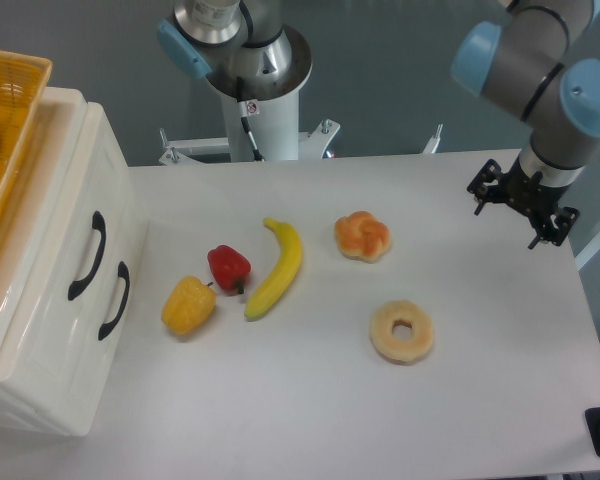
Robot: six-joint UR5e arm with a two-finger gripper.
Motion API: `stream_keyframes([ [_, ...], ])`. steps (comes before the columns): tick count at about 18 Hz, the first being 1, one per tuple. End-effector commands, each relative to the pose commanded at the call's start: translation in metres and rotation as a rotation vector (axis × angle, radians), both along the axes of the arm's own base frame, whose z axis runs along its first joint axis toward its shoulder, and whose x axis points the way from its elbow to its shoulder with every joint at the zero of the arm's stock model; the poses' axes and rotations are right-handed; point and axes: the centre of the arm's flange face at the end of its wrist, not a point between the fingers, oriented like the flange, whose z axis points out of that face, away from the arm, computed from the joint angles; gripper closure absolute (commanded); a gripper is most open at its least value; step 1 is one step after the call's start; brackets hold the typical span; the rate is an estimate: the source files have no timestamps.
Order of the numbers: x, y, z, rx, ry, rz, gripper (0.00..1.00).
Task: Slide open the top white drawer
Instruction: 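Raise the gripper and start moving it toward the white cabinet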
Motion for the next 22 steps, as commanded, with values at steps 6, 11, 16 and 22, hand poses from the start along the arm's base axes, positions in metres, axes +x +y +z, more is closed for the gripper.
stream_keyframes([
  [6,0.007,0.013,-0.002,0.005,-0.005,0.090,0.00],
  [11,0.012,0.015,-0.005,0.000,-0.012,0.094,0.00],
  [16,0.020,0.025,-0.003,-0.004,-0.015,0.104,0.00],
  [22,0.055,0.067,-0.002,-0.005,-0.037,0.208,0.00],
])
